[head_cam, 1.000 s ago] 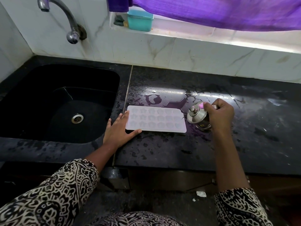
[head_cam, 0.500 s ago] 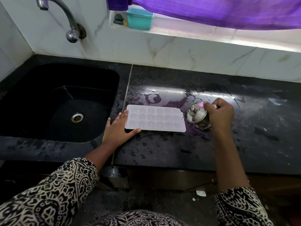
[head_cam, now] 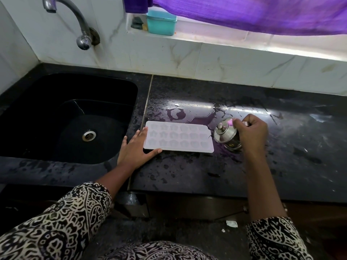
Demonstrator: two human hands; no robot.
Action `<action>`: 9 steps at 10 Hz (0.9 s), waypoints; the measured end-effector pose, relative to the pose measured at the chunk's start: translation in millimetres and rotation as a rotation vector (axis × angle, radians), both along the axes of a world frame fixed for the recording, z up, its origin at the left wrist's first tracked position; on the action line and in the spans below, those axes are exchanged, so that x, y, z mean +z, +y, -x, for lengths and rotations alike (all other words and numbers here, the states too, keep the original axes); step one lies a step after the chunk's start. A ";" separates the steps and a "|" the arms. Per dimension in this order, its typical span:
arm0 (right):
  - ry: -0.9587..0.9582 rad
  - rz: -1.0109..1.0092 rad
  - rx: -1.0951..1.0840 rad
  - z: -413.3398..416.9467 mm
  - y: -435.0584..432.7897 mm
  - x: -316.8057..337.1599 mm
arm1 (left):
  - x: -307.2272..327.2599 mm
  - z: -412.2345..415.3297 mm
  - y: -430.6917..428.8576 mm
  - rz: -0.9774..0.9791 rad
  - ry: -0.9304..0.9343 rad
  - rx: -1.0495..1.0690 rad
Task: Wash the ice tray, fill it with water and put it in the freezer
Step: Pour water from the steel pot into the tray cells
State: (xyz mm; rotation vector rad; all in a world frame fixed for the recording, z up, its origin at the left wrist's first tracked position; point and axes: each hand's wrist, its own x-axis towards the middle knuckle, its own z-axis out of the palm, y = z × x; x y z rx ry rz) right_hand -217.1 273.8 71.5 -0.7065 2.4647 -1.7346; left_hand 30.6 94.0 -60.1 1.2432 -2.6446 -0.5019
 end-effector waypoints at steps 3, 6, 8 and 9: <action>-0.019 0.010 0.004 0.0 -1.6 -0.6 | 2.1 -0.2 1.3 -0.008 0.018 0.001; -0.006 0.021 0.002 1.1 -3.8 -1.2 | 3.6 -1.1 1.3 -0.012 0.017 0.001; -0.001 0.031 0.003 -2.0 -4.8 -2.5 | 4.4 -0.6 1.2 -0.014 0.011 -0.003; 0.006 0.029 0.000 -3.2 -6.1 -3.2 | 3.7 -0.3 0.4 -0.013 0.013 -0.005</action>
